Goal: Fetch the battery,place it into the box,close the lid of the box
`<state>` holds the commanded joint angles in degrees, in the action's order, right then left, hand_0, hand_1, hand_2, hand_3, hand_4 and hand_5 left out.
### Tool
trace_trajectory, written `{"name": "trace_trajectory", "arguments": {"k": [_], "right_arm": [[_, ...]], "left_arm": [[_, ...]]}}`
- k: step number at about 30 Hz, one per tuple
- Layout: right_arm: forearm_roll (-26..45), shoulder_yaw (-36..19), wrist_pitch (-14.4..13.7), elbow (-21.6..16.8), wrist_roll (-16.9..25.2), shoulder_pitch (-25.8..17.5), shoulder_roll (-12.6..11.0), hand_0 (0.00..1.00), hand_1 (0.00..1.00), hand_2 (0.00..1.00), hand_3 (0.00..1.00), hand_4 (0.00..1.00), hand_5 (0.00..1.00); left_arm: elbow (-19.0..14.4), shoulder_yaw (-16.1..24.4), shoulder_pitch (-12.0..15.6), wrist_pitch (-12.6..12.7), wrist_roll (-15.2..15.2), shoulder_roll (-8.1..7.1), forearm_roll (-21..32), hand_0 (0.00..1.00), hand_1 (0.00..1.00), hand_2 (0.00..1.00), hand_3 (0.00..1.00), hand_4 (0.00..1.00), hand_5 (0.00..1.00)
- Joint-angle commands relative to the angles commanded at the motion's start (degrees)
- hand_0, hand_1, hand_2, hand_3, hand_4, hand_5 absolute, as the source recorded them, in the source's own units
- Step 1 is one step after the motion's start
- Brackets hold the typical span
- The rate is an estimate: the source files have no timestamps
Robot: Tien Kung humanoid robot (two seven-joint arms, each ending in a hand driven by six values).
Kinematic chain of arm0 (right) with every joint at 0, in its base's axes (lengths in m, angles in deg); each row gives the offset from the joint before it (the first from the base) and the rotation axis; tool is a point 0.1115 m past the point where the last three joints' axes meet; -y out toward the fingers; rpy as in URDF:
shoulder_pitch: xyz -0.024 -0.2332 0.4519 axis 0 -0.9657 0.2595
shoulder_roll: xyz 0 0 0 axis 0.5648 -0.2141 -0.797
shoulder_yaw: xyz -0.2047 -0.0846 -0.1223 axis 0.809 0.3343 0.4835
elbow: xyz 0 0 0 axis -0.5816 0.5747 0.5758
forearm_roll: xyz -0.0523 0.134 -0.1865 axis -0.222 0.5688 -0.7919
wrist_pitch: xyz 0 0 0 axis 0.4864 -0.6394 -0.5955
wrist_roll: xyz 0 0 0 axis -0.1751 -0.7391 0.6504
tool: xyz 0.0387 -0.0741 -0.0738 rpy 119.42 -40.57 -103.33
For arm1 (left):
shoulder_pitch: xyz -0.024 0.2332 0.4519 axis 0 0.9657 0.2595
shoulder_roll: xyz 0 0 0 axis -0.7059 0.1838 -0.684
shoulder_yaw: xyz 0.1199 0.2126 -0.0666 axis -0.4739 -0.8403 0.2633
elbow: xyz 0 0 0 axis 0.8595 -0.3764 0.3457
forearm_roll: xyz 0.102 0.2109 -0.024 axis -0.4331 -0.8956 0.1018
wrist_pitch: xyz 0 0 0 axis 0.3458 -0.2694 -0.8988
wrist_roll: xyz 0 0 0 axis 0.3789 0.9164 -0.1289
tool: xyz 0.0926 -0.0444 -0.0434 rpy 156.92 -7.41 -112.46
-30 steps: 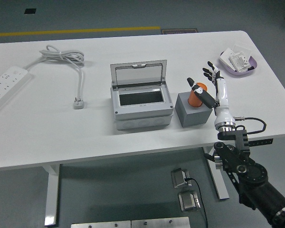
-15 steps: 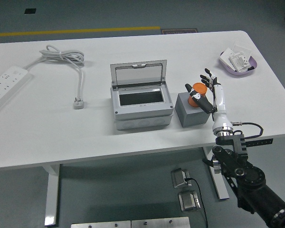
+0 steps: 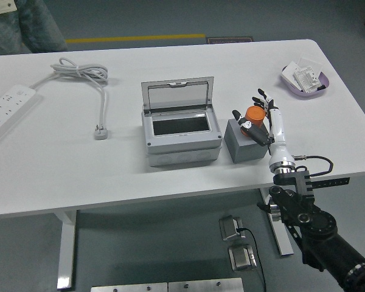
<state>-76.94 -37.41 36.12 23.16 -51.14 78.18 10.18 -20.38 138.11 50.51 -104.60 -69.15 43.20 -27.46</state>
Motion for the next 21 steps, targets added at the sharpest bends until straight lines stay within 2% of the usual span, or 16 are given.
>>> {"name": "trace_trajectory", "arguments": {"k": [13,14,20,21], "right_arm": [[0.82,0.83,0.23,1.36,-0.49,0.13,0.03,0.798,0.828,0.83,0.923,0.881,0.312],[0.86,0.93,0.24,1.41,-0.53,0.14,0.05,0.788,0.826,0.824,0.912,0.824,0.259],[1.04,1.14,0.22,1.55,-0.68,0.14,0.04,0.788,0.826,0.824,0.912,0.824,0.259],[0.99,1.15,0.18,1.48,-0.75,0.12,0.03,0.786,0.825,0.82,0.904,0.789,0.225]], "left_arm": [[0.0,0.55,-0.33,-0.18,0.3,-0.03,-1.02,0.741,0.8,0.833,0.938,0.953,0.721],[0.0,0.55,-0.35,-0.18,0.31,-0.02,-1.03,0.738,0.8,0.833,0.935,0.953,0.721],[0.0,0.69,-0.47,-0.13,0.44,-0.02,-1.21,0.738,0.8,0.833,0.935,0.953,0.721],[0.0,0.7,-0.48,-0.11,0.48,-0.01,-1.22,0.728,0.8,0.832,0.932,0.952,0.721]]}}
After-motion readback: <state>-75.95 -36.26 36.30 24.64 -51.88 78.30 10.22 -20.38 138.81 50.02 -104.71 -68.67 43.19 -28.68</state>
